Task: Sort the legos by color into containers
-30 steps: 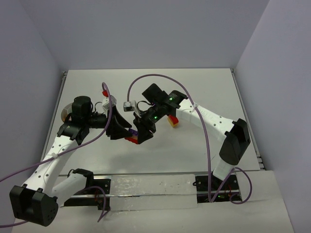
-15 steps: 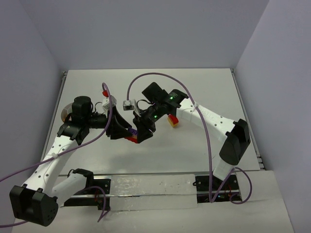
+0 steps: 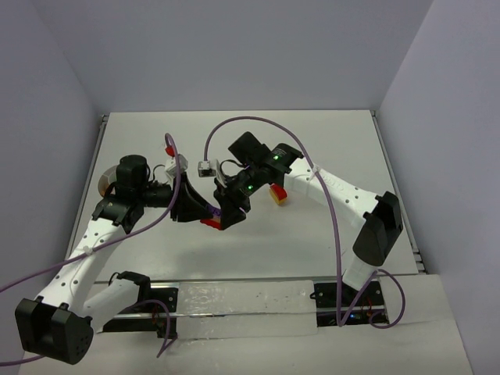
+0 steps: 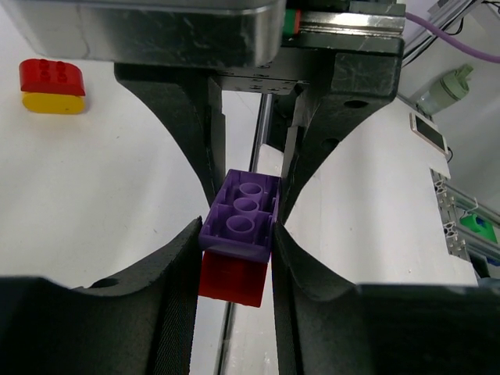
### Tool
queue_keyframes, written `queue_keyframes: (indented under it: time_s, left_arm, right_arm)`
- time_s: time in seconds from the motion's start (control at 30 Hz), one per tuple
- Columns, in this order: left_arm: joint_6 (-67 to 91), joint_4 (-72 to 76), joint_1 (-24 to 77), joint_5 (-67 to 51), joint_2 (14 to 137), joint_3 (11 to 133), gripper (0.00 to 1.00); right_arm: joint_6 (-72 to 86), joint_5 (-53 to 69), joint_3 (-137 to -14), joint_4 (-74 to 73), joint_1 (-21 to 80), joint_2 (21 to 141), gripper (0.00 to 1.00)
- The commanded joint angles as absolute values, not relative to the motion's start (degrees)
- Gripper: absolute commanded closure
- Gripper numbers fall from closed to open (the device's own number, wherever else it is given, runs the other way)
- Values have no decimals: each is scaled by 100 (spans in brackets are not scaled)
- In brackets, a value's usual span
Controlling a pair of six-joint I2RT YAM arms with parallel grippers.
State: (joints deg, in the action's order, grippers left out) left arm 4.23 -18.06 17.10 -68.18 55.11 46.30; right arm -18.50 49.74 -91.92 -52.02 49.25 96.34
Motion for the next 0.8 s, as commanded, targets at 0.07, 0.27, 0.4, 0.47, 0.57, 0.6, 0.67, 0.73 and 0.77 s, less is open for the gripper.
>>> queue_keyframes:
  time_s: [0.07, 0.27, 0.4, 0.47, 0.57, 0.6, 0.67, 0.73, 0.77]
  left_arm:
    - [1322, -980, 1644, -6742, 5275, 4527, 100]
    - [3263, 852, 1428, -6464, 4830, 4048, 100]
    - [4720, 2210, 1226, -5837, 4565, 3618, 100]
    - [5165, 2570, 1073, -5447, 4474, 3581, 100]
    - [5939, 3043, 912, -4699, 4536, 3640, 100]
    - [6160, 3188, 865, -4489, 4704, 3722, 100]
    - [6415, 3357, 747, -4211, 4930, 3868, 100]
    - [6707, 3512, 633, -3978, 5121, 4043, 100]
    - [6813, 3678, 633, -3925, 5208, 4092, 100]
  right_arm:
    - [-1286, 5184, -9465, -4827, 4730, 9220, 13]
    - [-429, 5665, -9290, -4088, 4123, 9044, 0]
    - [385, 5912, -8972, -3333, 3724, 8826, 0]
    - [707, 6074, -8852, -2978, 3534, 8784, 0]
    - [1275, 6277, -8707, -2276, 3443, 8762, 0]
    - [1496, 6310, -8718, -2052, 3437, 8788, 0]
    - [1897, 6454, -8765, -1657, 3437, 8855, 0]
    - [2463, 6562, -8782, -961, 3437, 8942, 0]
    - [2887, 6588, -8756, -683, 3437, 8977, 1]
